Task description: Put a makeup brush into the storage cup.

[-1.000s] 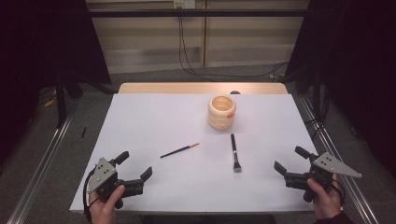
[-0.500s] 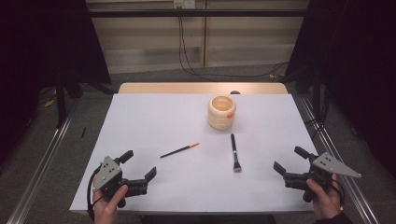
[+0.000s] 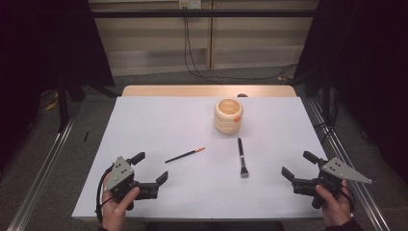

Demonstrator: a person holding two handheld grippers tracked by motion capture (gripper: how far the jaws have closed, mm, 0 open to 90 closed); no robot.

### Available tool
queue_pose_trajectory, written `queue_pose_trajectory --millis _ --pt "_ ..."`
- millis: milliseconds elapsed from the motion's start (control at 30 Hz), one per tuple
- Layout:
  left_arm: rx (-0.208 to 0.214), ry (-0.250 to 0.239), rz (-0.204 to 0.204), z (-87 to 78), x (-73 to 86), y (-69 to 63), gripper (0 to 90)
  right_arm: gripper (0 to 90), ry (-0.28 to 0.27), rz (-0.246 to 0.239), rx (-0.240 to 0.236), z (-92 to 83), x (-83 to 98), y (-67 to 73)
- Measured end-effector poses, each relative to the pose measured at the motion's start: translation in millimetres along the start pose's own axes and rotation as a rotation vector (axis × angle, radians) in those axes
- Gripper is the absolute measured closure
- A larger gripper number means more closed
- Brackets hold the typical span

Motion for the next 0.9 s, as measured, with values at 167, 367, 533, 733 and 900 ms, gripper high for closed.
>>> queue_pose_trajectory --millis 167,367,533,733,900 --pt "0.010 0.005 0.010 4.4 0.1 -0.5 1.2 1.1 0.001 -0.006 0.000 -0.4 0.1 0.3" --pt "0.023 0.003 0.012 11.4 -3.9 -1.8 1.2 1.1 0.008 0.001 -0.006 -0.2 0.9 1.1" --pt "0.061 0.009 0.024 14.7 -13.5 -13.6 1.5 1.1 0.003 -0.002 -0.007 0.1 0.1 1.1" --pt "0.067 -0.013 0.039 24.6 -21.8 -15.9 0.9 1.1 0.003 0.001 -0.016 0.2 0.1 3.0" --pt "0.096 -0.012 0.029 34.2 -24.7 -16.2 0.9 1.1 0.007 0.002 -0.014 -0.1 0.6 2.4"
Point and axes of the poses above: each handheld gripper's, and its own axes: z roughly forward along the jaws, x roughly out of its underside, y roughly to its left, the point moved 8 cm from there along z, roughly forward along the jaws, and after that the axes turned 10 degrees about -y, right-handed, at the moved point
